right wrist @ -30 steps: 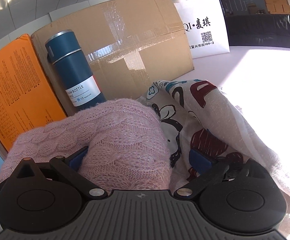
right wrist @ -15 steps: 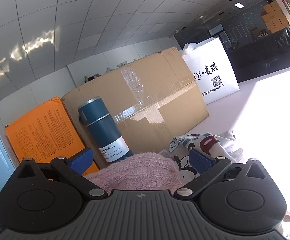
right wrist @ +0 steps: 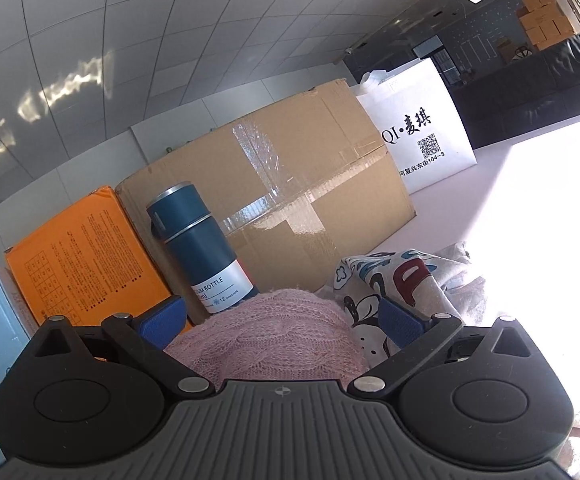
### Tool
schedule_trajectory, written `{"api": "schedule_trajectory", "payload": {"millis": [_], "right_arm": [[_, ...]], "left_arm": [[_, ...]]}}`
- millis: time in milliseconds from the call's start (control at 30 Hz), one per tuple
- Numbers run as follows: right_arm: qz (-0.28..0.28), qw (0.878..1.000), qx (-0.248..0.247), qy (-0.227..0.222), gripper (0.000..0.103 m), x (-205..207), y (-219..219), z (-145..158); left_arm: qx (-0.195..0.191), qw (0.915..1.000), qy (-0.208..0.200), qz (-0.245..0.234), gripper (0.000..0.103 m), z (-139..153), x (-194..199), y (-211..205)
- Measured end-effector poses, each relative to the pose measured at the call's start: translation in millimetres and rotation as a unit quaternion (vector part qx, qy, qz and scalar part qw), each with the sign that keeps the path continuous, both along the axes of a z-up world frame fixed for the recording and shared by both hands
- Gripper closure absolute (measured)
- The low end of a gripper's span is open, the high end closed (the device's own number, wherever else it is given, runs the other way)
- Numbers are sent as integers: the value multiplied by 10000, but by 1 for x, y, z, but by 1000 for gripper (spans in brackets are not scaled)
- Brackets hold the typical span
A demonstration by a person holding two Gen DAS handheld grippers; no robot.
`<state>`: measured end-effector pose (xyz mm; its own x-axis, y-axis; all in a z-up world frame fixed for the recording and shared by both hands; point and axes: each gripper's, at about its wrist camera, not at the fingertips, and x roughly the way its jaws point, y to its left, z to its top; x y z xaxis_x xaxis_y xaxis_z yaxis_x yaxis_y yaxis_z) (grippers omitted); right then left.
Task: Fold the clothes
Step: 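Lower the sweater onto the white cloth and open both grippers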
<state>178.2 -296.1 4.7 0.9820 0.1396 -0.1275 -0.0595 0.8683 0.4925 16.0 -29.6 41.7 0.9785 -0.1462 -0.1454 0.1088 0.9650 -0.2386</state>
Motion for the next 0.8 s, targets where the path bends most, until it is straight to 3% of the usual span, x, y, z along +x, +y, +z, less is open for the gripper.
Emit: {"api": "schedule_trajectory", "payload": {"millis": [200, 500, 800], "right_arm": [[-181, 9994, -248, -158, 0, -7, 7, -6], [-873, 9939, -598, -319, 0, -32, 11, -5], [-769, 9933, -742, -432, 0, -97, 22, 14]], "left_arm": [[174, 9998, 70, 46, 0, -4, -29, 17], [-117, 9998, -85, -162, 0, 4, -50, 32], [-241, 9993, -256, -101, 0, 17, -65, 41]]}}
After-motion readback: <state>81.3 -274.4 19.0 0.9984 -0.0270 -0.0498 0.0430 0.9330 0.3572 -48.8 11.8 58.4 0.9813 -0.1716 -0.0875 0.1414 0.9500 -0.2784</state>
